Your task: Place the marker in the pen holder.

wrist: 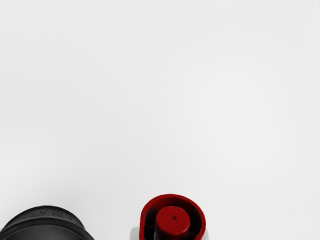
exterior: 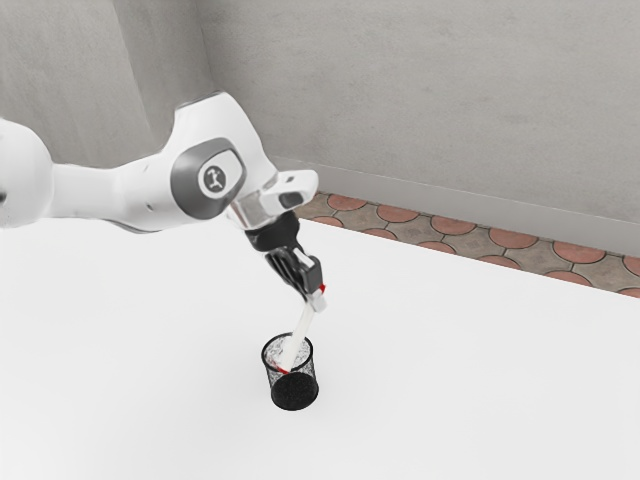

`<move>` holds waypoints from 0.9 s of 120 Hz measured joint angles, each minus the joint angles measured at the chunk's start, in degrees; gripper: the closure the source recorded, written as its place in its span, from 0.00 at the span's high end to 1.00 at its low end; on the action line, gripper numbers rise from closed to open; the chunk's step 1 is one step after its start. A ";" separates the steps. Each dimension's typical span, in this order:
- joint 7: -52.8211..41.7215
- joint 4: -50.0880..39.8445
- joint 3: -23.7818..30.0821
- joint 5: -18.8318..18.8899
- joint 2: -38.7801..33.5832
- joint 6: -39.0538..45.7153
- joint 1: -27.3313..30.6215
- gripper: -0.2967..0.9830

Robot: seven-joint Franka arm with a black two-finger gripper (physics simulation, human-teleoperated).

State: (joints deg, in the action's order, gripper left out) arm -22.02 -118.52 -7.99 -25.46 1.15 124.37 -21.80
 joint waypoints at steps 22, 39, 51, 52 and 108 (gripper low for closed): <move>-0.98 0.62 -0.07 1.01 0.99 4.20 -1.51 0.15; -1.43 1.16 -0.08 2.42 1.17 6.12 0.76 0.15; -1.65 0.82 -0.10 3.53 1.72 7.28 2.26 0.15; -1.66 0.80 -0.10 3.60 1.79 7.38 2.33 0.15; -2.06 -2.96 -0.11 6.57 3.04 11.88 0.63 0.15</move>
State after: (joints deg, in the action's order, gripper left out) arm -24.09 -121.48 -8.11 -18.89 4.20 136.25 -21.17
